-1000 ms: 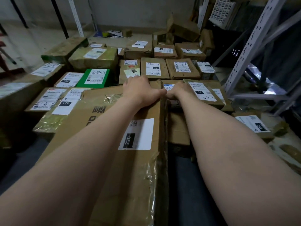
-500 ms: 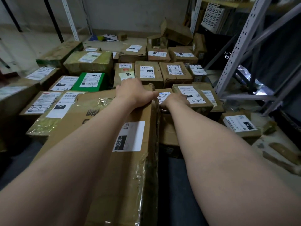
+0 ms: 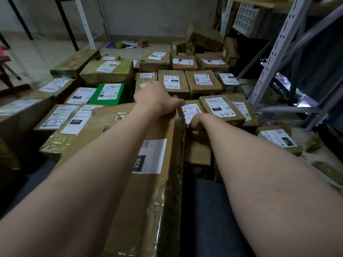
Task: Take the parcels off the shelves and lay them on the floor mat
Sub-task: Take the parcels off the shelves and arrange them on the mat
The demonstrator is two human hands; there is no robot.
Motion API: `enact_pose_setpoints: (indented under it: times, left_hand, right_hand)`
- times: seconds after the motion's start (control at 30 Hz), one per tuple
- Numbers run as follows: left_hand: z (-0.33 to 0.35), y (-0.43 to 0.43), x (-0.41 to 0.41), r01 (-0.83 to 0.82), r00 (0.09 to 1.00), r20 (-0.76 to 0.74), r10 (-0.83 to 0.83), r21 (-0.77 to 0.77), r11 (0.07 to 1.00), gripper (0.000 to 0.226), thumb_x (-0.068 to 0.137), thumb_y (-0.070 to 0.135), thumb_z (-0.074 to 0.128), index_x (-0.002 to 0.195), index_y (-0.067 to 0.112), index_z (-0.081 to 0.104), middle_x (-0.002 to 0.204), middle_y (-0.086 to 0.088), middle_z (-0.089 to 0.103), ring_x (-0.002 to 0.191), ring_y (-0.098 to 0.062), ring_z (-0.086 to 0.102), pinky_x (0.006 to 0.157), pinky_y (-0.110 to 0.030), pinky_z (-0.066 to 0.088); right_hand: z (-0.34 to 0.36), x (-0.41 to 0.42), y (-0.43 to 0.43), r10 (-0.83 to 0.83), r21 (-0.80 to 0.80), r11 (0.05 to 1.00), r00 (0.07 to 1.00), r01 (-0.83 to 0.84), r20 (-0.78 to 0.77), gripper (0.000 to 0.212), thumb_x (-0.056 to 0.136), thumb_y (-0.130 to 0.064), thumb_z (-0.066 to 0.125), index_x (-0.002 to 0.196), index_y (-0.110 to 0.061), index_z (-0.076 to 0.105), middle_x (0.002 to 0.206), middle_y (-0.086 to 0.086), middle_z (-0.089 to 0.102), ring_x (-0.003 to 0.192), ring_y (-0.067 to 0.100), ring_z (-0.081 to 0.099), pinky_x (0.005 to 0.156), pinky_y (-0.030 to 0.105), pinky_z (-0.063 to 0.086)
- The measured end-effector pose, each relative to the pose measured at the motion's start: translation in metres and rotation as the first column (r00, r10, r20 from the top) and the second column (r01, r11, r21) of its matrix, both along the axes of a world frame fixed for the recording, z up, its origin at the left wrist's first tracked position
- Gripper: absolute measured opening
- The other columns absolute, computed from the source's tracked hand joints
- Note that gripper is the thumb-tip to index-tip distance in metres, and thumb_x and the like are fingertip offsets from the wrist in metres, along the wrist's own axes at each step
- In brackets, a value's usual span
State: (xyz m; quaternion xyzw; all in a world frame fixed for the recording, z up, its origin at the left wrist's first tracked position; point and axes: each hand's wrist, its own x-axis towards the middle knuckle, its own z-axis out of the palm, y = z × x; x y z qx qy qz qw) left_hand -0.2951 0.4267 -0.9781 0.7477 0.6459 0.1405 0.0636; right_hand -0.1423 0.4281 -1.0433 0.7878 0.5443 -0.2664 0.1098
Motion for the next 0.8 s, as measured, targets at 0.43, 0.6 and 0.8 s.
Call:
enact_pose_setpoints:
  times: [0.43, 0.6, 0.8]
  left_hand:
    - [0.001, 0.002, 0.001, 0.003, 0.999, -0.047, 0.002, 0.093, 0.996, 0.067, 0.073, 0.079, 0.058, 0.092, 0.014, 0.059, 0.090, -0.005, 0.061, 0.079, -0.024, 0.058, 0.060, -0.032, 0.042]
    - [-0.005, 0.001, 0.004, -0.011, 0.997, -0.076, 0.019, 0.113, 0.994, 0.077, 0.074, 0.077, 0.059, 0.116, 0.013, 0.058, 0.105, -0.010, 0.057, 0.084, -0.025, 0.054, 0.064, -0.034, 0.038]
    - [-0.010, 0.003, 0.006, -0.011, 0.997, -0.072, 0.018, 0.092, 0.996, 0.064, 0.073, 0.078, 0.058, 0.087, 0.016, 0.049, 0.080, -0.003, 0.052, 0.080, -0.024, 0.056, 0.070, -0.034, 0.048]
  right_hand:
    - [0.011, 0.001, -0.002, 0.056, -0.012, 0.998, 0.992, -0.055, 0.109, 0.025, 0.080, -0.017, 0.077, 0.100, -0.010, 0.062, 0.115, 0.015, 0.061, 0.109, 0.033, 0.061, 0.096, 0.040, 0.052]
    - [0.013, 0.001, -0.011, 0.037, -0.138, 0.989, 0.996, -0.048, -0.080, 0.019, 0.094, -0.030, 0.061, 0.084, -0.013, 0.062, 0.097, 0.009, 0.063, 0.079, 0.022, 0.057, 0.070, 0.030, 0.048]
    - [0.015, 0.018, -0.024, -0.037, -0.192, 0.981, 0.997, 0.022, -0.073, 0.034, 0.076, -0.049, 0.077, 0.072, -0.021, 0.059, 0.087, 0.004, 0.055, 0.076, 0.021, 0.054, 0.071, 0.032, 0.047]
